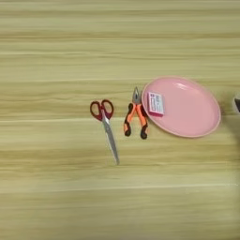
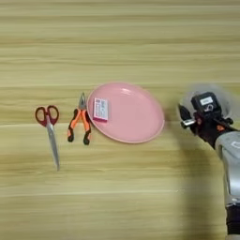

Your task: Move the objects on the table

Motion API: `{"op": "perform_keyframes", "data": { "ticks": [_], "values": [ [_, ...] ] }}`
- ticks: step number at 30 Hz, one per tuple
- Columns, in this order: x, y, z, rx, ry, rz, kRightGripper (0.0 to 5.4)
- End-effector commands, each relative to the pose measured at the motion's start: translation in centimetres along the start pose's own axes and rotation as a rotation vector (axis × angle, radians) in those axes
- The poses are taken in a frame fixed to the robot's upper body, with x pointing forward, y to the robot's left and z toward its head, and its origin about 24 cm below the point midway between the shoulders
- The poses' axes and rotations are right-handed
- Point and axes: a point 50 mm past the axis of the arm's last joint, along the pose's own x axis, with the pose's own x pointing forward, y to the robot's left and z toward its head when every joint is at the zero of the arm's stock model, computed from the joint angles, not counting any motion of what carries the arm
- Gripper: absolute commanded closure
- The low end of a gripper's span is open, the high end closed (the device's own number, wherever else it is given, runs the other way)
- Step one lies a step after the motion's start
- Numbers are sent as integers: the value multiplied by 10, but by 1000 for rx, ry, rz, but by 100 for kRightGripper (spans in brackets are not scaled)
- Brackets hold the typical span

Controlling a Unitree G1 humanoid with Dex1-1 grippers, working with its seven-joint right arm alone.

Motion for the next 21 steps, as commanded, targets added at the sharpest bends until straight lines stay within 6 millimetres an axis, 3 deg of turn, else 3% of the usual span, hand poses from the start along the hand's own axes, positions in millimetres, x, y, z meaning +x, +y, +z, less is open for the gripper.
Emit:
{"op": "perform_keyframes", "data": {
  "ticks": [1, 11, 21],
  "values": [
    [5, -15, 24, -39, -63, -57, 376],
    [9, -11, 21, -21, -50, -49, 376],
    [1, -10, 50, -44, -202, -123, 261]
  ]
}}
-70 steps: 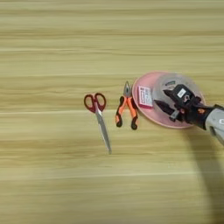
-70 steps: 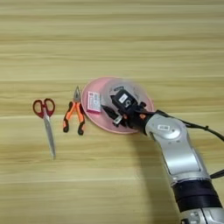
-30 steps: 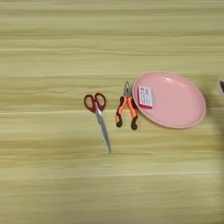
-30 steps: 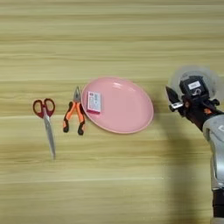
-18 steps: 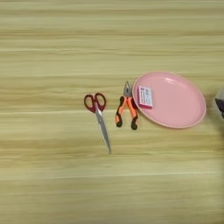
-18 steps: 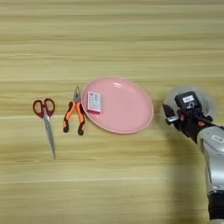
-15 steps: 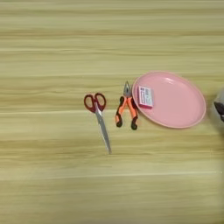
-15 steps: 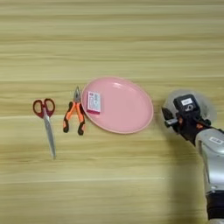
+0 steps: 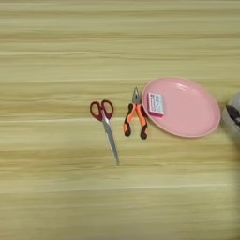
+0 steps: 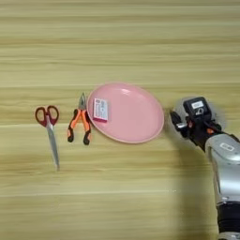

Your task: Move the objects on the table

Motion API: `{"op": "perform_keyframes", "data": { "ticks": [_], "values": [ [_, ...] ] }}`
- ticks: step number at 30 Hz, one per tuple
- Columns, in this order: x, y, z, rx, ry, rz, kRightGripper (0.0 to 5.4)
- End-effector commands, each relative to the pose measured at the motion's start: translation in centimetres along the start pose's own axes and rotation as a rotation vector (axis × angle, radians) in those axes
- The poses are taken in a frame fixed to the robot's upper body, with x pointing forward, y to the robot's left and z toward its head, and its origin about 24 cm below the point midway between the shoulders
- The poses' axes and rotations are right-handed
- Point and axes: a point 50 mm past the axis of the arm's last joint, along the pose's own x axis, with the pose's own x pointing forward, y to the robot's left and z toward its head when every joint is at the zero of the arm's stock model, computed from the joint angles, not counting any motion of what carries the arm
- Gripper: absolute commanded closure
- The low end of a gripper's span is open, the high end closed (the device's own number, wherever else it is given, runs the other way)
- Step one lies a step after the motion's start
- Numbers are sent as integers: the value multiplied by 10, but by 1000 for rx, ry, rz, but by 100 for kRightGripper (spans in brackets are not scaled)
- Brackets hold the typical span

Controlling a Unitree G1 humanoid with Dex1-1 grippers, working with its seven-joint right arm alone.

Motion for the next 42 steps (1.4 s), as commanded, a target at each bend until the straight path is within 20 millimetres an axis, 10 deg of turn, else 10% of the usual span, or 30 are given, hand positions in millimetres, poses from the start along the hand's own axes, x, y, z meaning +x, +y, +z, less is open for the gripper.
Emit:
{"op": "perform_keyframes", "data": {
  "ticks": [1, 25, 42],
  "values": [
    [-4, -15, 45, -60, -187, -90, 254],
    [21, 49, 86, 15, -385, 85, 2],
    [44, 93, 73, 210, -302, 176, 2]
  ]
}}
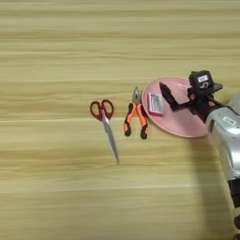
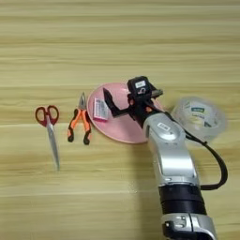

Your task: Move the objects on the table

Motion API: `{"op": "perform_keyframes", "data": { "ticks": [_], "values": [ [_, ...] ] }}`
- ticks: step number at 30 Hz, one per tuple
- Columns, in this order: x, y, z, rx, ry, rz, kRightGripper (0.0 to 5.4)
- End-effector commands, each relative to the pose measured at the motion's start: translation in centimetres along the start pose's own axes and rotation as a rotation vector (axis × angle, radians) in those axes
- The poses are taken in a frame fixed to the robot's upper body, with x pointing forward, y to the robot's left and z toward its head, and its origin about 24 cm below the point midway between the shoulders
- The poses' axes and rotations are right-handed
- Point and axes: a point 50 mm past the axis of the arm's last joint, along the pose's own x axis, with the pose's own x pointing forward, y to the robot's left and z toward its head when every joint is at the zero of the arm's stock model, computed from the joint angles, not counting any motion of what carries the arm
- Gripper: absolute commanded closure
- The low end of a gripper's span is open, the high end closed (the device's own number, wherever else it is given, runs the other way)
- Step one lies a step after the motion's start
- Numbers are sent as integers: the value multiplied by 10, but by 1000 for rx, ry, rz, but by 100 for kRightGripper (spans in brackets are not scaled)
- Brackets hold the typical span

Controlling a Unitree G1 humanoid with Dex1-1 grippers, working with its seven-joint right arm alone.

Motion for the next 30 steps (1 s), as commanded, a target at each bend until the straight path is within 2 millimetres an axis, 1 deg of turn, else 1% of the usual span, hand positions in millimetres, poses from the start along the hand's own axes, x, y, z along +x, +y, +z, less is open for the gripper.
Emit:
{"op": "perform_keyframes", "data": {
  "ticks": [1, 5, 11, 21, 25, 30],
  "values": [
    [11, 3, 23, 30, -72, 1, 2],
    [14, 11, 16, 92, -12, 4, 2],
    [15, 10, 12, 119, 26, -19, 2],
    [18, 13, 8, 95, 58, -8, 2],
    [20, 15, 4, 78, 80, -1, 2],
    [23, 12, -6, 41, 126, -11, 2]
  ]
}}
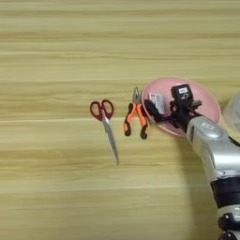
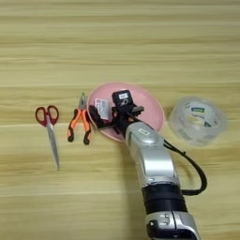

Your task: Move the objects on the table

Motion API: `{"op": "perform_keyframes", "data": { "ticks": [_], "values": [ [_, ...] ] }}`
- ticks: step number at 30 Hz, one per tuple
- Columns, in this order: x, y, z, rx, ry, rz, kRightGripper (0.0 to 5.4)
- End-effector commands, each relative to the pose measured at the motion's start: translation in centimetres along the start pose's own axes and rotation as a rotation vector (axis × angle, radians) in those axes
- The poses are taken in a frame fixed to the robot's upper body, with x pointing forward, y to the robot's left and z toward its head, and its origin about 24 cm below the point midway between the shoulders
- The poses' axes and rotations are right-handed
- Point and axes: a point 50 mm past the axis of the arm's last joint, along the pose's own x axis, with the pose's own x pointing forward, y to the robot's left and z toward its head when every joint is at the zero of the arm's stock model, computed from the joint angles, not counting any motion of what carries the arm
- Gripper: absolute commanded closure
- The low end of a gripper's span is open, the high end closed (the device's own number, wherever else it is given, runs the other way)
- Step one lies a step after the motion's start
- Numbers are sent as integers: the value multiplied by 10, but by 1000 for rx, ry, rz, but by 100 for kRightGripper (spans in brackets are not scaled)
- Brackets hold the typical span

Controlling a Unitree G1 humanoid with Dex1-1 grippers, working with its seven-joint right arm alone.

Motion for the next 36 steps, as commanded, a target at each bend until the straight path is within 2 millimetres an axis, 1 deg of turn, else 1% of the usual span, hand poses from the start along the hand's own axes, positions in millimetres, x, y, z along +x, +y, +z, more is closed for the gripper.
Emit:
{"op": "perform_keyframes", "data": {
  "ticks": [1, 7, 16, 17, 20, 21, 30, 31, 32, 36],
  "values": [
    [7, -8, 30, -90, -91, -23, 2],
    [10, -10, 22, -106, -56, -21, 2],
    [13, -8, 19, -72, -39, 10, 2],
    [13, -7, 18, -61, -36, 15, 18],
    [13, -7, 17, -39, -27, 27, 39],
    [13, -7, 17, -35, -25, 29, 58],
    [14, -7, 14, -2, -9, 50, 165],
    [14, -7, 14, 1, -8, 53, 165],
    [14, -7, 14, 5, -6, 55, 184],
    [14, -8, 13, 23, 1, 59, 221]
  ]
}}
